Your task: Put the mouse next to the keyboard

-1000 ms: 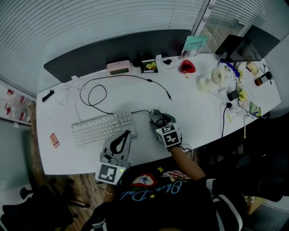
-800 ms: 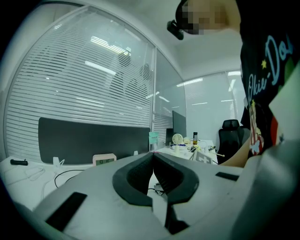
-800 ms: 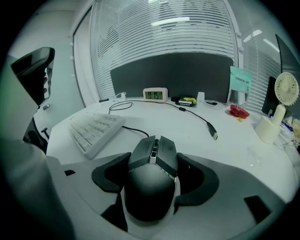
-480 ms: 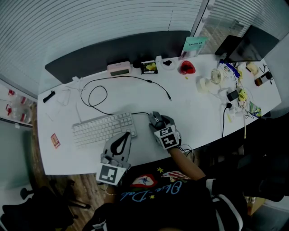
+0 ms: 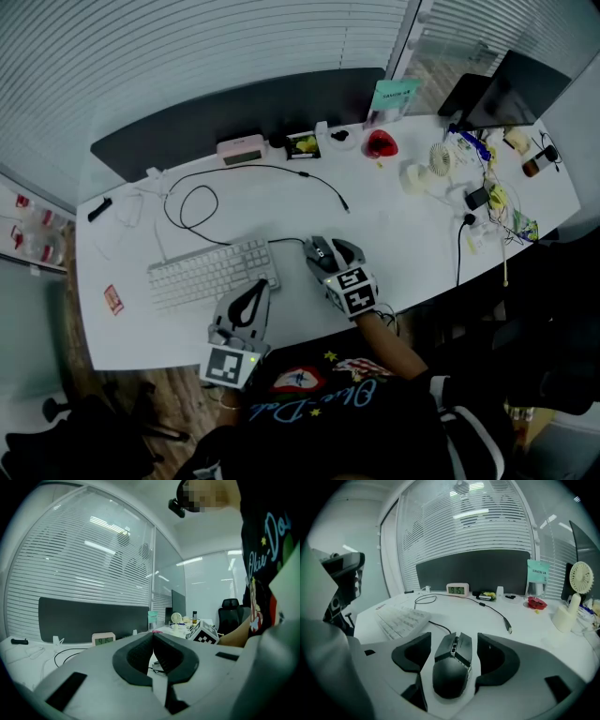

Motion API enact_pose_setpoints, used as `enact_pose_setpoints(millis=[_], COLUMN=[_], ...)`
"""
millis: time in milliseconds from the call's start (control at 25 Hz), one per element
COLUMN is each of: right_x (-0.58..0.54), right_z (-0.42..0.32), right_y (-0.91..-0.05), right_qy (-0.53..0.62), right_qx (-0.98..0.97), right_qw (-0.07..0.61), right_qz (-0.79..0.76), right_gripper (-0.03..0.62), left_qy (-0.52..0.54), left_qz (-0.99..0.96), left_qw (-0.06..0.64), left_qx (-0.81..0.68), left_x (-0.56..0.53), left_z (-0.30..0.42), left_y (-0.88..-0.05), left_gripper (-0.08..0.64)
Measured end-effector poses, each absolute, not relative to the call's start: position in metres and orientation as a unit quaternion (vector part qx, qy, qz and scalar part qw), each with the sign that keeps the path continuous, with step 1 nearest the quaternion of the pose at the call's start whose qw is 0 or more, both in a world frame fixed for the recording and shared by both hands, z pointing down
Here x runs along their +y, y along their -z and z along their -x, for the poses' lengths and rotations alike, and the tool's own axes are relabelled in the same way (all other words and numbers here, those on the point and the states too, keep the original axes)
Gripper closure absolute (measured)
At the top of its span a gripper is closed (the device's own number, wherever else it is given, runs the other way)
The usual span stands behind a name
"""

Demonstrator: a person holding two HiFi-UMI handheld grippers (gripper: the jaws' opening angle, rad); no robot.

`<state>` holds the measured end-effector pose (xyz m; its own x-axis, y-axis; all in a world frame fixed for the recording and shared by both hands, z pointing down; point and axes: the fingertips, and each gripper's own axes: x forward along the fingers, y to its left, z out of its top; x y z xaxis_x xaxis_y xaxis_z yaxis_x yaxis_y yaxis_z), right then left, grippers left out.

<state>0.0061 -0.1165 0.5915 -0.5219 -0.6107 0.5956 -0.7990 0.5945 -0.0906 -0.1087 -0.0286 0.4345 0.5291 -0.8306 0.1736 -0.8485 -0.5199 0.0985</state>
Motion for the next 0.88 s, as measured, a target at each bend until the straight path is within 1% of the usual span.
enact_pose_setpoints(millis=[320, 360, 440, 560, 640, 720, 880], right_x=[-0.115, -0.115, -0.118, -0.120, -0.119, -0.118, -0.116], right_z=[-0.013, -0.014, -0.016, -0.015, -0.012, -0.010, -0.005], right_y=[-0.546, -0.539, -0.523, -0.499, -0.486, -0.477, -0.469], right_qy=[-0.189, -0.184, -0.166, -0.131, -0.113, -0.104, -0.093], right_qx=[-0.875, -0.877, -0.882, -0.891, -0.897, -0.901, -0.908], right_qw=[0.190, 0.182, 0.165, 0.141, 0.130, 0.121, 0.121], right_qz=[-0.403, -0.404, -0.410, -0.412, -0.408, -0.402, -0.390], right_gripper=[0.300, 0.316, 0.437, 0.482, 0.541, 0.571, 0.589], left_qy=[-0.053, -0.053, -0.054, -0.056, -0.058, -0.058, -0.057], left_qz=[-0.866, -0.865, -0.864, -0.861, -0.858, -0.855, -0.851], left_qw=[0.079, 0.076, 0.070, 0.069, 0.071, 0.071, 0.062], left_qx=[-0.492, -0.493, -0.496, -0.501, -0.506, -0.511, -0.518], left_x=[-0.030, -0.031, -0.032, -0.032, -0.032, -0.031, -0.033], left_z=[0.112, 0.113, 0.116, 0.118, 0.121, 0.124, 0.129], left_y=[-0.431, -0.430, -0.429, -0.429, -0.429, -0.428, -0.426], left_gripper=[0.560, 0.560, 0.560, 0.560, 0.560, 0.560, 0.560])
